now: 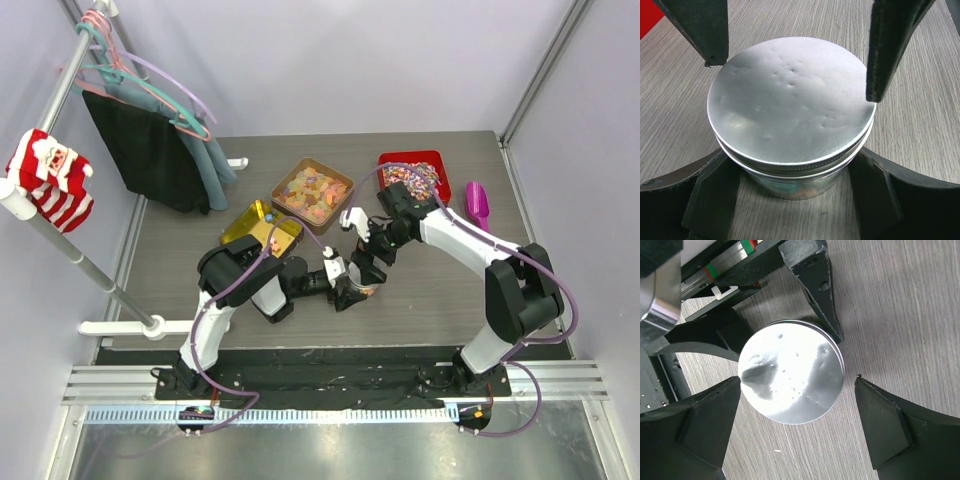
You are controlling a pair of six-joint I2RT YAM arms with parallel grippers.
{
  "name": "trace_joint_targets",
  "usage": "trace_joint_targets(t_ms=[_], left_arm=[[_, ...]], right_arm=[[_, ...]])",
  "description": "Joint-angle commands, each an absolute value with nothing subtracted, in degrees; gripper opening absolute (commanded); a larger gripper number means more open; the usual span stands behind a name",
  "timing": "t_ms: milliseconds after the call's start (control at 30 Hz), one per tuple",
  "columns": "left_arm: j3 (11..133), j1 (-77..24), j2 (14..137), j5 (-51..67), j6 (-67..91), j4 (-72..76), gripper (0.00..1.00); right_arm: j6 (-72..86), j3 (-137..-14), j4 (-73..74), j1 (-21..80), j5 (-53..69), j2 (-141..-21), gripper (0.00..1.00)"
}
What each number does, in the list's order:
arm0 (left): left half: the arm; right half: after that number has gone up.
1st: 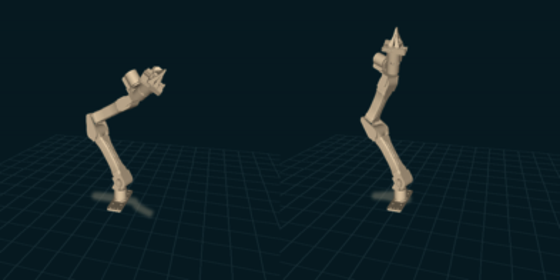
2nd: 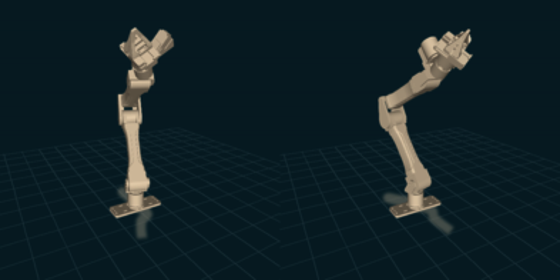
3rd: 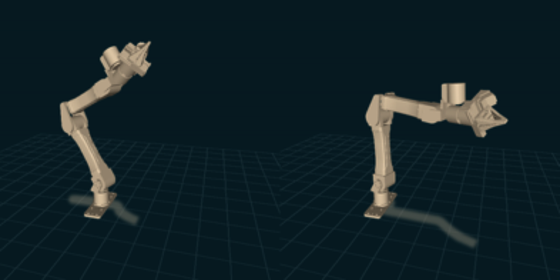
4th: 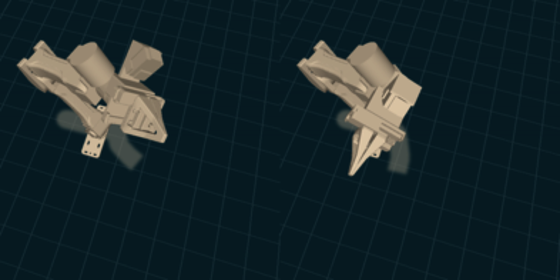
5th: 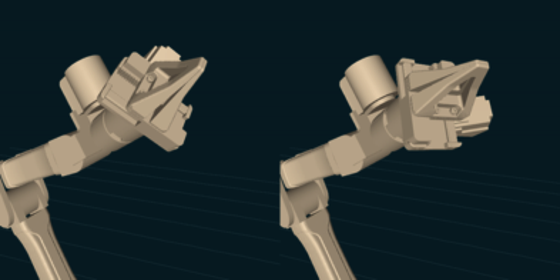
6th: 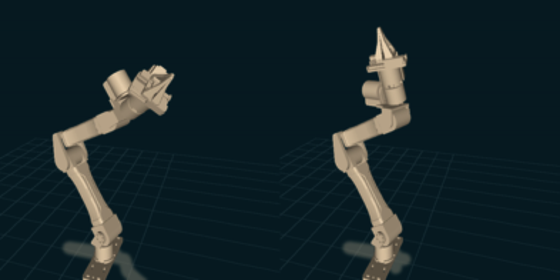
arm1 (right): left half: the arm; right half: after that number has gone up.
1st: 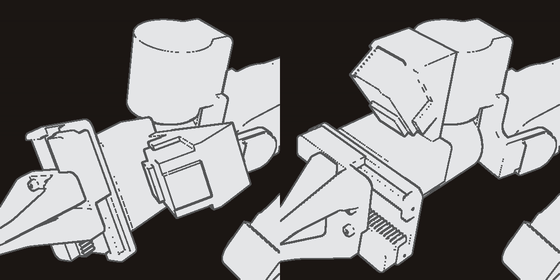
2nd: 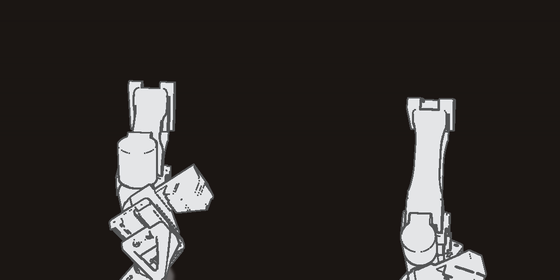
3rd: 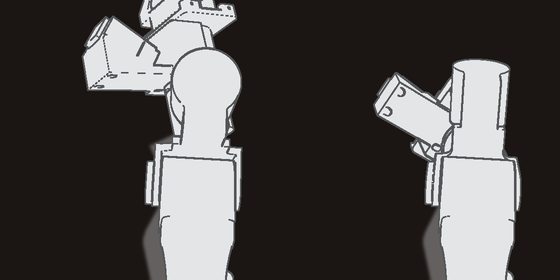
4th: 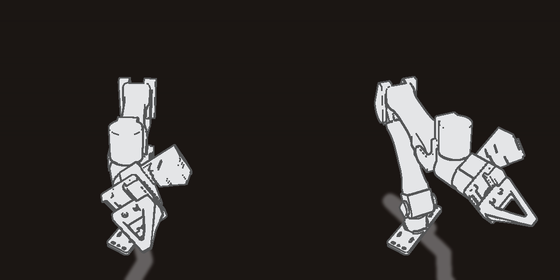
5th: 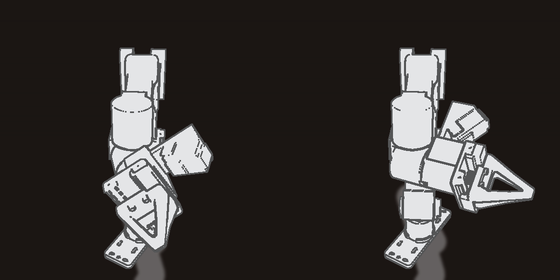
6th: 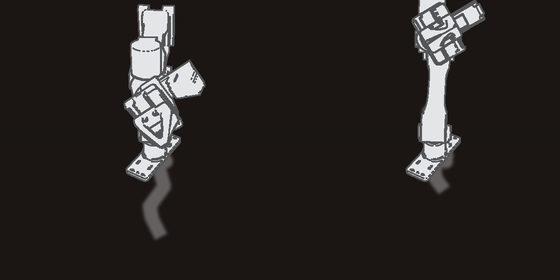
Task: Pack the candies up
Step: Screw the bottle lid onto the packing bottle.
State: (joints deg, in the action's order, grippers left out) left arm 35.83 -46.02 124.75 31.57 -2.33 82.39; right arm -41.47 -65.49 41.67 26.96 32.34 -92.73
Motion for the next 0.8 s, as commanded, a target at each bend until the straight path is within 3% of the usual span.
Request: trace_joint_targets(t_ms=[0,333,533,767], left_arm=[[35.51,-46.49,126.30,30.85,-5.19,88.68,0.74],[35.42,-46.41,126.21,30.94,-5.36,88.68,0.74],[35.42,-46.49,126.21,30.94,-5.45,88.68,0.74],[35.42,-46.41,126.21,30.94,-5.54,88.68,0.74]], right_arm=[[-41.57,-67.24,41.49,27.16,34.19,-92.11,1.00],[-41.83,-66.53,40.69,28.38,31.56,-94.22,0.99],[-40.52,-66.62,39.20,29.36,28.75,-95.45,0.89],[-39.46,-67.15,37.88,29.18,29.18,-93.25,0.89]])
